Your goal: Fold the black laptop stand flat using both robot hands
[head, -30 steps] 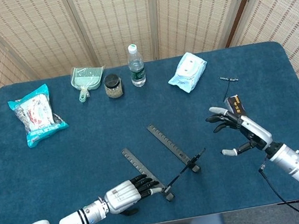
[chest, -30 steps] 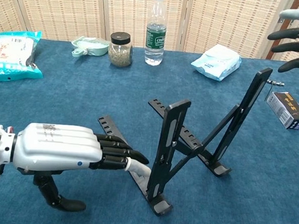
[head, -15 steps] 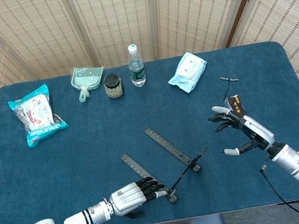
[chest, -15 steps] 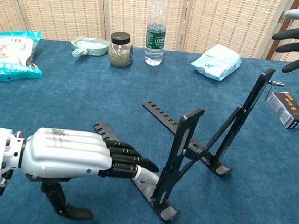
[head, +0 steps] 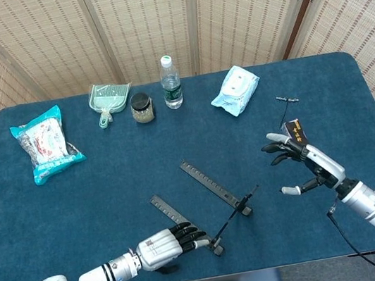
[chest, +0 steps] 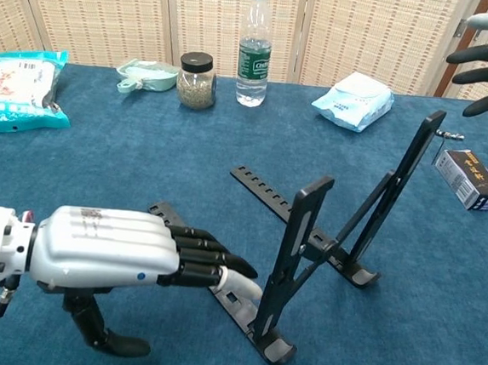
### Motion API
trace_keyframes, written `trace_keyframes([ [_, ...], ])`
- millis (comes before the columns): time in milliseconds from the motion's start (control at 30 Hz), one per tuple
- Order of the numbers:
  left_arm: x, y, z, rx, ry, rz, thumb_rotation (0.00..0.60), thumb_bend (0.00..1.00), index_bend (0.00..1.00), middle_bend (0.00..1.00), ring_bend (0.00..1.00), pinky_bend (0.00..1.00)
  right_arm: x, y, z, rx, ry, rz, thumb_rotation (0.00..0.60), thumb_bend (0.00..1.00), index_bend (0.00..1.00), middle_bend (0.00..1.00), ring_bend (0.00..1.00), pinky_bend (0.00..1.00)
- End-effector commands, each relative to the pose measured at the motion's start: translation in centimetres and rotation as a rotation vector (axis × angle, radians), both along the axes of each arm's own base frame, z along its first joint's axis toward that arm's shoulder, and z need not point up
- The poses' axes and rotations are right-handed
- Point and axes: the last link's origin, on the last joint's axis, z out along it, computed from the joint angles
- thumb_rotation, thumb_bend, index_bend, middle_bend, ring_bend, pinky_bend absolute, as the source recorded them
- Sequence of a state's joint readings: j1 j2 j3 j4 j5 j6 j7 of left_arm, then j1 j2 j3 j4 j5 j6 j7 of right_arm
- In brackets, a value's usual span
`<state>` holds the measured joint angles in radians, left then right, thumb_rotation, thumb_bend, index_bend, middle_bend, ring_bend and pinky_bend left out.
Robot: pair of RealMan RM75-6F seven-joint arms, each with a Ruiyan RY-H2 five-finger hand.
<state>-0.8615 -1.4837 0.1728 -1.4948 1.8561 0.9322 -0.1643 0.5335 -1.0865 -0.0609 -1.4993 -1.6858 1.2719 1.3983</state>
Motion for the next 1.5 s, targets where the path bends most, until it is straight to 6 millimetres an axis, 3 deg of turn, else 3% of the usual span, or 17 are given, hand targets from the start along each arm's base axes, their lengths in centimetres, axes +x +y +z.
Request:
trace_keyframes([
  [33,-0.6,0.8,1.0,0.044,-0.002,0.025,0.600,0.33,0.04,0.01,0.00,0.00,0.1,-0.3,0.1,-0.019,0.040,0.019,0.600,0.04,0.13,0.23,0.19,0.31],
  [333,-4.1,2.6,6.4,0.244,-0.010,0.178,0.600,0.33,0.04,0.01,0.00,0.00,1.5,-1.6,0.1,-0.016,0.294,0.087,0.600,0.04,0.07,0.15,0.13,0.32],
  [667,-7.6,2.6,12.1,0.454,-0.038,0.334,0.600,0.33,0.04,0.01,0.00,0.00,4.9,-3.5,-2.4,0.050,0.450,0.157,0.600,0.04,0.00,0.09,0.05,0.24],
  [1000,-9.0,1.6,14.0,0.513,-0.018,0.368,0.600,0.33,0.04,0.01,0.00,0.00,8.3,-5.5,-5.1,0.064,0.486,0.205,0.600,0.04,0.00,0.08,0.03,0.22],
  [1300,-9.8,2.2,15.7,0.588,0.020,0.362,0.600,0.33,0.04,0.00,0.00,0.00,10.8,-8.2,-8.3,-0.061,0.453,0.172,0.600,0.04,0.00,0.00,0.00,0.11],
  [1500,-10.1,2.5,16.2,0.603,0.035,0.369,0.600,0.33,0.04,0.00,0.00,0.00,12.2,-8.3,-8.5,-0.182,0.448,0.220,0.600,0.04,0.00,0.00,0.00,0.06],
])
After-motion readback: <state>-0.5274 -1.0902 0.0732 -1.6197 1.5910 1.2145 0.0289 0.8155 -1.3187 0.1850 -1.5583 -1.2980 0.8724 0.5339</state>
